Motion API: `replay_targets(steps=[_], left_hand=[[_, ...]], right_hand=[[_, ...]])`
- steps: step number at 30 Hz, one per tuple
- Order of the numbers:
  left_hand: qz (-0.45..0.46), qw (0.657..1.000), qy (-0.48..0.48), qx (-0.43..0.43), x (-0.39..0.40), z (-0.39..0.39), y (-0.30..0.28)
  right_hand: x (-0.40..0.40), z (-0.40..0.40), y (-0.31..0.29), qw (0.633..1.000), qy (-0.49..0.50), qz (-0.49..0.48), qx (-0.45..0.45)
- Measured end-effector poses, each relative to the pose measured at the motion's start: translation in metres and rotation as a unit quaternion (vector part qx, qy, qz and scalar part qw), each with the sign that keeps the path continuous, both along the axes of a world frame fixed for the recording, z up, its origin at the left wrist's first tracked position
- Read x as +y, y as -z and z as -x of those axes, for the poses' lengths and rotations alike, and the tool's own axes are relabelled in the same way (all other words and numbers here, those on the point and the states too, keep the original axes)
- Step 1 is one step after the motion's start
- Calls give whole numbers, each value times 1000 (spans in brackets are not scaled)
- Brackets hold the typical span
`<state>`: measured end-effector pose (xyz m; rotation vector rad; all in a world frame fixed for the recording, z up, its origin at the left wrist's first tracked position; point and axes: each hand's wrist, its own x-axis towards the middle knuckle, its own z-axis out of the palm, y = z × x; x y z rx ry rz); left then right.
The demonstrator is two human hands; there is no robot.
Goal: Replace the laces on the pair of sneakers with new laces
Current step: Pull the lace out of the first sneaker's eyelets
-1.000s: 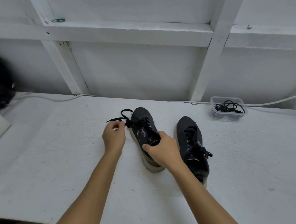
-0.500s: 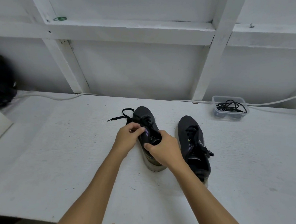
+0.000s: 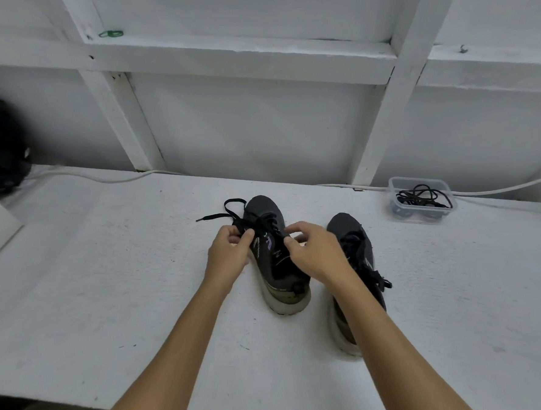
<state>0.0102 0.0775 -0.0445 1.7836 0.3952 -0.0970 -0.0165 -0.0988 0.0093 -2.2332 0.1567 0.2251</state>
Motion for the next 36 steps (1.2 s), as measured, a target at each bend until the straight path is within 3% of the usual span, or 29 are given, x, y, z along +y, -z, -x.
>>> replay_targets(steps=[4,10,16,20,23,25,30,36], left_hand=[[-62,998,-25,-15,-5,6,1],[-89,994,-46,-40,-2,6,-2],[-115,989,-70,-64,2,4,0],[-286,943,-119,-124,-1,11,7],[-397,891,-51,-214,-2,13,10],[-418,875,42,-240,-3,9,11],[-375,890,191,-175,1,-4,-1],[-406,880,198,-146,-1,-9,-12]], right_hand=[[3,-15,-3,986,-100,127,-35],[9,-30,-3,954,-160,242,-75],[16,-39,13,951,-169,243,-91],[13,-41,20,958,-180,209,-75],[13,-44,21,962,-183,195,-61],[13,-44,22,964,-175,192,-60],[14,-44,28,973,-154,166,-53],[22,-42,34,981,-118,141,-53]])
